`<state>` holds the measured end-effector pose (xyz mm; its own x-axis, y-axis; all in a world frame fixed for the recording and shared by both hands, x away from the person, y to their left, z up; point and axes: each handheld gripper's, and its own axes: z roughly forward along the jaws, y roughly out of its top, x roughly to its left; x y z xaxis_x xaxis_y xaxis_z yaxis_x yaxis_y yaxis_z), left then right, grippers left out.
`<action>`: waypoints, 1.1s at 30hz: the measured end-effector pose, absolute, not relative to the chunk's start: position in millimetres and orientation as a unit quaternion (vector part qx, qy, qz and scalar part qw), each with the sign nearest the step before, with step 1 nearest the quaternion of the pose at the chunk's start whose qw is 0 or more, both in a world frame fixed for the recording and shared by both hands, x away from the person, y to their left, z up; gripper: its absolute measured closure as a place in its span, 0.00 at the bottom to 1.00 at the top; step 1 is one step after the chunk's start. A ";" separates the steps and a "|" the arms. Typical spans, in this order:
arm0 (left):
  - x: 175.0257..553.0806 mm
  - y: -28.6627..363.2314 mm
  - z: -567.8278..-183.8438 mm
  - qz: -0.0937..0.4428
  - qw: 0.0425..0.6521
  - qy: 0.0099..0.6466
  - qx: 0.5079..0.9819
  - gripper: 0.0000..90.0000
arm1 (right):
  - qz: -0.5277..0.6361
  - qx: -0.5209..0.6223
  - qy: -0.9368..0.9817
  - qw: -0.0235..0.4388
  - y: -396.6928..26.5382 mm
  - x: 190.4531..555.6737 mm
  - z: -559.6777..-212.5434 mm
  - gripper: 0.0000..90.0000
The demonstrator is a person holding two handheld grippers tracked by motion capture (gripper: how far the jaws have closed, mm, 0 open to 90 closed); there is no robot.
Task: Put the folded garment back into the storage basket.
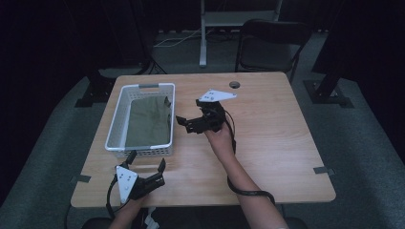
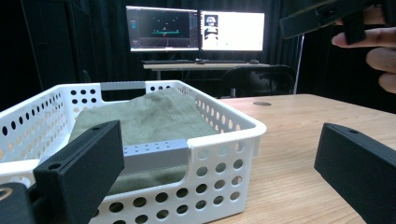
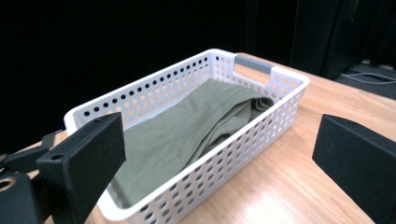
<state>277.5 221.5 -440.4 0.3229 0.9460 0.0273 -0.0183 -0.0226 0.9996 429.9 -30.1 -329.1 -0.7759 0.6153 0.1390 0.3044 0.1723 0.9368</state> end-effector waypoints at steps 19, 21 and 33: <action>277.6 221.5 -440.5 0.422 0.573 0.401 0.577 0.03 | 0.555 0.336 0.741 0.173 -78.6 400.4 -325.0 0.03; 277.5 221.6 -440.5 0.422 0.573 0.401 0.577 0.03 | 0.555 0.340 0.737 0.182 -84.6 397.3 -324.9 0.03; 277.5 221.6 -440.5 0.422 0.573 0.401 0.577 0.03 | 0.545 0.362 0.729 0.201 -118.1 376.5 -330.8 0.03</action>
